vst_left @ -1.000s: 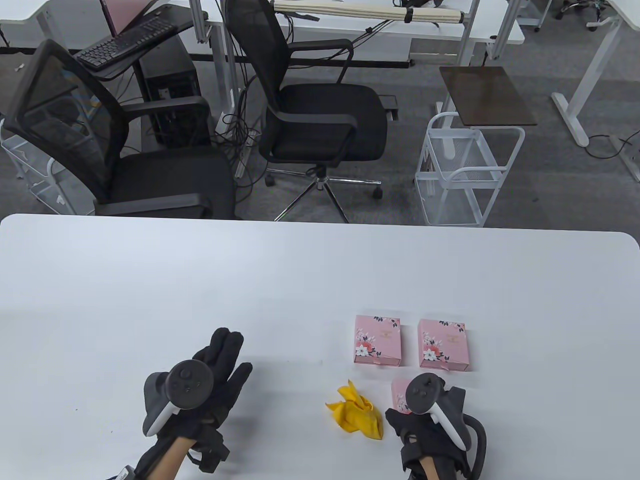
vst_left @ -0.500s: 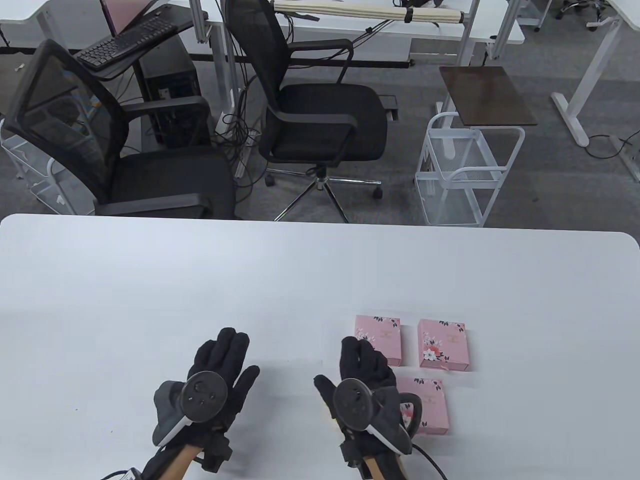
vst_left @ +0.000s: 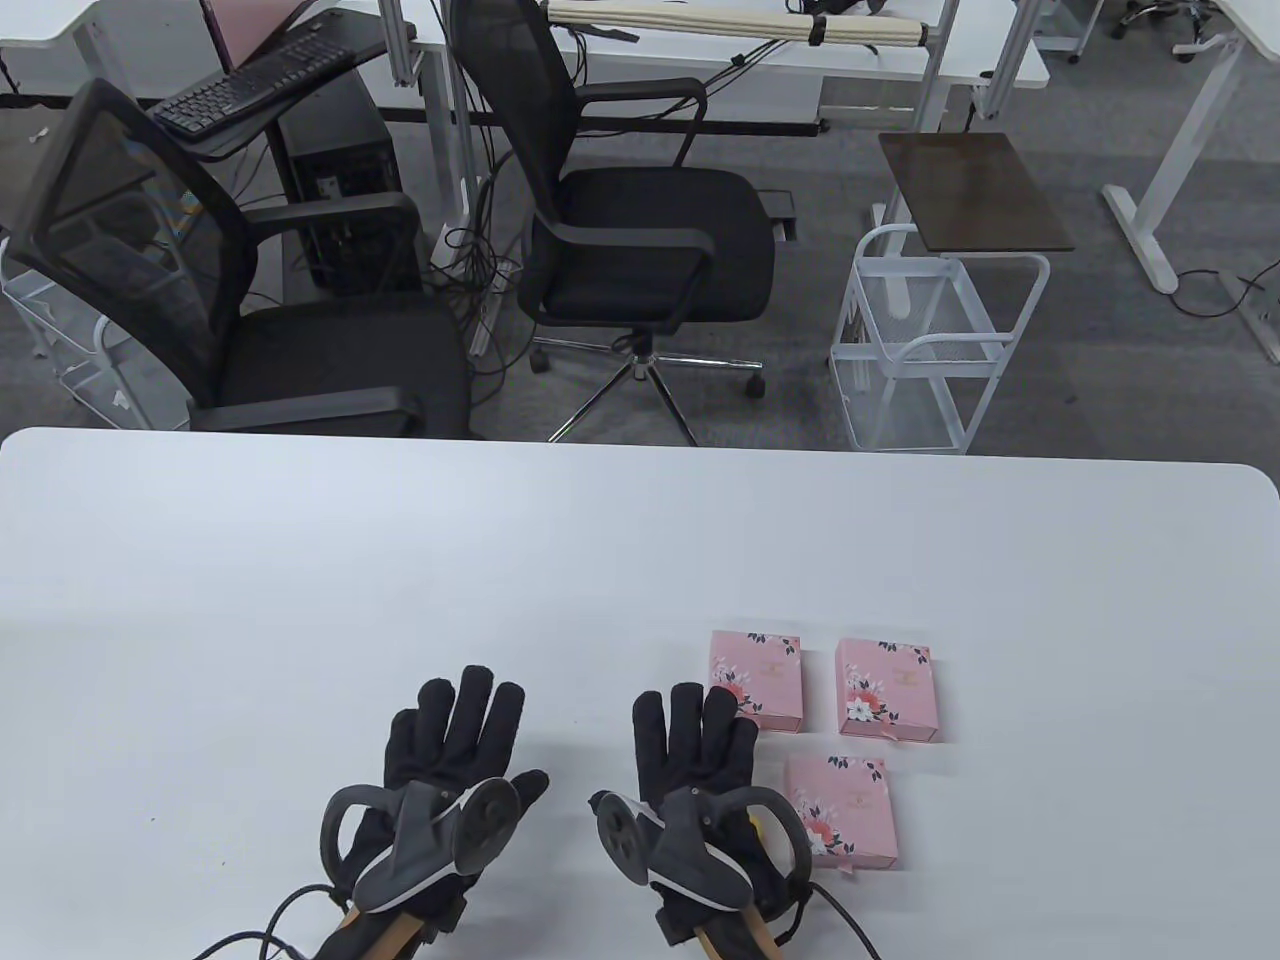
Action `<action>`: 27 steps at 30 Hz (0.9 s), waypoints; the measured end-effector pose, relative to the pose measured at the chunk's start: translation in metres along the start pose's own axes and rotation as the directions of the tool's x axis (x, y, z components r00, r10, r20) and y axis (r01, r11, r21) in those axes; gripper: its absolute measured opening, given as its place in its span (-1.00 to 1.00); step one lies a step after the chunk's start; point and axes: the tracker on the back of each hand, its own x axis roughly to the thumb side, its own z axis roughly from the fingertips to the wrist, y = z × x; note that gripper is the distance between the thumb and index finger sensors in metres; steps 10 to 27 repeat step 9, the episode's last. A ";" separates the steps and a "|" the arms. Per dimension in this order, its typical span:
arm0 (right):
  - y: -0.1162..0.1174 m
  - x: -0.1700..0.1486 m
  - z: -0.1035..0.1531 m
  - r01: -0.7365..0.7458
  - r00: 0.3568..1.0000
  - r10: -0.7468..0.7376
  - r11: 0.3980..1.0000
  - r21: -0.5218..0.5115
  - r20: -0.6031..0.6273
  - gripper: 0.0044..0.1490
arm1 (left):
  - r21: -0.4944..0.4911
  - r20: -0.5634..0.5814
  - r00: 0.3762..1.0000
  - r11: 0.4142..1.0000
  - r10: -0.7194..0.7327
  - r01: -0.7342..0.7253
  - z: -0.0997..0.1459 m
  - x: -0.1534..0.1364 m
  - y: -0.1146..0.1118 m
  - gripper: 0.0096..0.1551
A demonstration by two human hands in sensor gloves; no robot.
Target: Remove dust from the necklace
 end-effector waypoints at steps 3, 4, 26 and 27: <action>0.000 0.002 -0.002 -0.007 1.000 0.007 1.000 0.006 0.000 0.18 | -0.001 -0.008 1.000 1.000 0.001 -0.001 -0.001 -0.001 0.000 -0.07; 0.001 0.003 -0.002 -0.009 1.000 0.009 1.000 0.010 0.000 0.18 | -0.002 -0.008 1.000 1.000 0.010 -0.010 -0.001 -0.002 0.000 -0.07; 0.002 0.001 -0.002 -0.011 1.000 0.011 0.999 0.032 -0.006 0.17 | 0.003 -0.006 1.000 1.000 0.021 -0.021 0.000 -0.001 0.001 -0.07; 0.002 0.001 -0.002 -0.011 1.000 0.011 0.999 0.032 -0.006 0.17 | 0.003 -0.006 1.000 1.000 0.021 -0.021 0.000 -0.001 0.001 -0.07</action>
